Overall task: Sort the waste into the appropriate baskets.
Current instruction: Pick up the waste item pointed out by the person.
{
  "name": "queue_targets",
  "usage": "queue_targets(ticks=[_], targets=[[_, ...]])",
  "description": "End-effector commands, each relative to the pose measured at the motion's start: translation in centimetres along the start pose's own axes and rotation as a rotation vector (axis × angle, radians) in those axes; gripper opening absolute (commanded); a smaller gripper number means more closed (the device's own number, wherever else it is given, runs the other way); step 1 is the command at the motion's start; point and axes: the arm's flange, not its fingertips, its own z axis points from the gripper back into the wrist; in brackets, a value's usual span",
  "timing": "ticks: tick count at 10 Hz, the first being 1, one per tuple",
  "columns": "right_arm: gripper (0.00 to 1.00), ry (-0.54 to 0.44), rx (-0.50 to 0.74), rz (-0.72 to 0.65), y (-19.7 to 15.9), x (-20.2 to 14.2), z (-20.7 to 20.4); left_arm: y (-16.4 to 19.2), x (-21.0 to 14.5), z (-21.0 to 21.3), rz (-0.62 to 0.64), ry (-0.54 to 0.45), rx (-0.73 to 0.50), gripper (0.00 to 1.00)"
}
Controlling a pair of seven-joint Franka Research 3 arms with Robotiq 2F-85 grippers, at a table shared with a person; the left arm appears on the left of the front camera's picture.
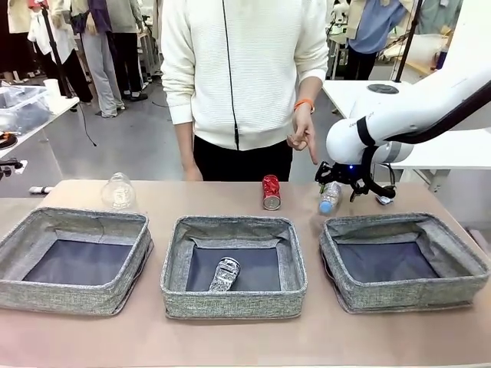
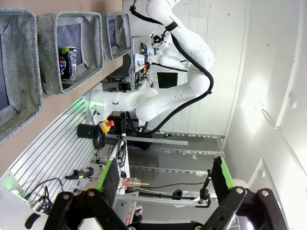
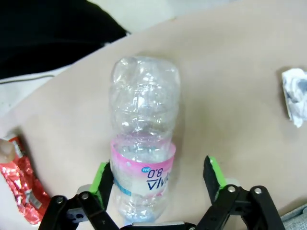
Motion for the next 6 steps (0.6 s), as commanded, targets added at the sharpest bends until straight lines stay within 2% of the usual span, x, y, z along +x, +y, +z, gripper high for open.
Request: queue_targets(ticks=[1,2,3,6], targets=[[0.43,0.000,-0.032,-0.033,0.62,0.07,0.14,-0.24,0.07,-0.06,-0.012,-0.008,-0.006,1.00],[0.18,-0.001,-0.035,-0.034,0.60,0.07,0.13,-0.24,0.07,-0.06,-0.012,-0.008,-0.006,1.00],[0.00,0.000,-0.036,-0.034,0.54,0.08,0.16,-0.24,0.07,-0.06,-0.012,-0.008,-0.006,1.00],[0.00,-0.006,-0.047,-0.031,0.39,0.08,0.09,-0.24,0.07,-0.06,-0.012,-0.008,-0.006,1.00]])
